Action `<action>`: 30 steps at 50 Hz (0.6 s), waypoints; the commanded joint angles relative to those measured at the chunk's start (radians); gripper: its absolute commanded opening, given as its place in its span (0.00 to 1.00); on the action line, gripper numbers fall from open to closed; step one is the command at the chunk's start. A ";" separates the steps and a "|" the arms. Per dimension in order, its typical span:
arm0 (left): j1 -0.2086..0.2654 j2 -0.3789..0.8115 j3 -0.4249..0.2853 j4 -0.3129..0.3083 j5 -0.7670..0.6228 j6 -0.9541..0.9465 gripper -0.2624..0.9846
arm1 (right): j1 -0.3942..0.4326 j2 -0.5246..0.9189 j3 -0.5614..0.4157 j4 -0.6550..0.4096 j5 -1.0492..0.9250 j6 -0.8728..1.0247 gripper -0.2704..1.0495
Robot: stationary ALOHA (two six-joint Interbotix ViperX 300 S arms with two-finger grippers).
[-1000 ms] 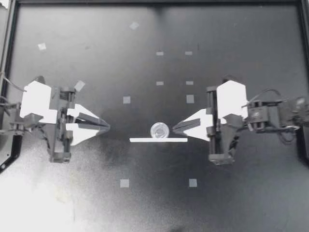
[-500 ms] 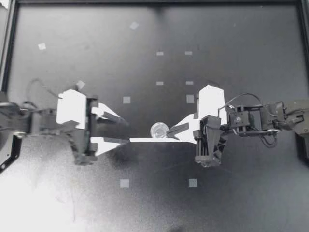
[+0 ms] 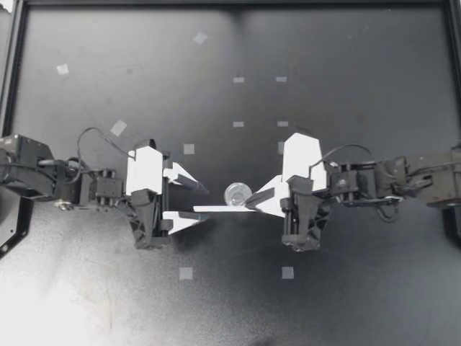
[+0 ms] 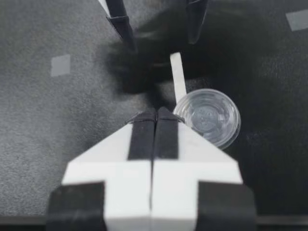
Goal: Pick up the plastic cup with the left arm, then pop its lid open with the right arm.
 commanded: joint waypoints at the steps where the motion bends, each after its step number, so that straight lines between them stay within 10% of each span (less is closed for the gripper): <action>1: -0.002 -0.003 -0.021 0.000 -0.011 0.002 0.70 | -0.020 0.002 -0.028 -0.002 -0.003 0.002 0.11; 30: 0.037 0.097 -0.091 0.000 -0.011 0.031 0.70 | -0.048 0.043 -0.037 -0.002 -0.002 0.002 0.11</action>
